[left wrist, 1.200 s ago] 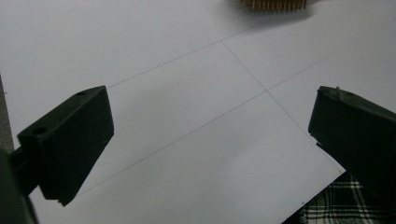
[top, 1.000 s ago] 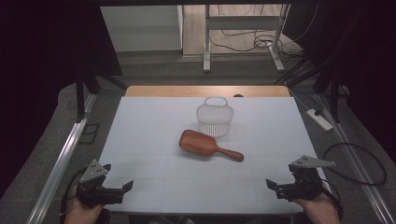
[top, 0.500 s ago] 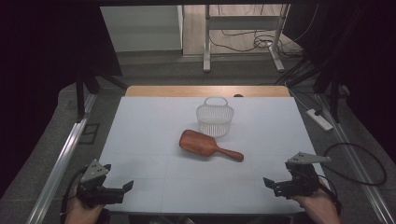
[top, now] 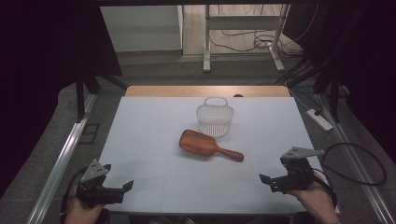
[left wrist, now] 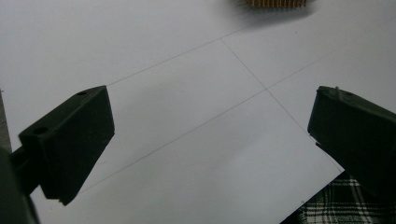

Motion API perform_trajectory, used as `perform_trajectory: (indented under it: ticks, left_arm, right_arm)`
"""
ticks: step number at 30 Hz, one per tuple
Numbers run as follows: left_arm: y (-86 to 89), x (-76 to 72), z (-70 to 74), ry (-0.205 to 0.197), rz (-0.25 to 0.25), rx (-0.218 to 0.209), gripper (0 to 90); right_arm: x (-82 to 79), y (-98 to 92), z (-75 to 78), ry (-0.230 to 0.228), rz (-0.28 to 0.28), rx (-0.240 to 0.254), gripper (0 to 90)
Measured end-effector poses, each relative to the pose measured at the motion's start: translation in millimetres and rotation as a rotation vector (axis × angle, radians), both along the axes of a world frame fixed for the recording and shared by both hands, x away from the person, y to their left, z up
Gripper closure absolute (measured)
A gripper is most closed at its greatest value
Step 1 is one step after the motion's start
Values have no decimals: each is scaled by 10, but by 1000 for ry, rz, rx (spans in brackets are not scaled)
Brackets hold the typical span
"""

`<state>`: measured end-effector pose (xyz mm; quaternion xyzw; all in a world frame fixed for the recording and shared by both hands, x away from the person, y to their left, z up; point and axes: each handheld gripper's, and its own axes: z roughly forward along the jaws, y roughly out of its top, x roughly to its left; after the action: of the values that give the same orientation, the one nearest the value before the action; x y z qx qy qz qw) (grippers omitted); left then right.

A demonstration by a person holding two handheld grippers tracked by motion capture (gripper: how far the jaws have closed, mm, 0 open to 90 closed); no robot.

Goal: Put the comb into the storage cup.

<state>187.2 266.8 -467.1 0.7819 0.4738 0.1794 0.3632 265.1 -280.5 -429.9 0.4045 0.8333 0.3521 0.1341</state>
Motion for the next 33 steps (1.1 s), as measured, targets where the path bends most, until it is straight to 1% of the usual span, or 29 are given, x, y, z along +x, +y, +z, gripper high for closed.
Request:
perform_trajectory:
  ticks: [8,21,33]
  left_arm:
    - [-4,2,0,2,1,3,14]
    - [-7,6,-2,8,4,8,15]
    - [-8,10,-4,8,7,10,17]
  right_arm:
    - [68,66,-19,15,20,-27,0]
    - [198,166,1,23,39,-43,0]
    - [336,273,30,5,57,-44,0]
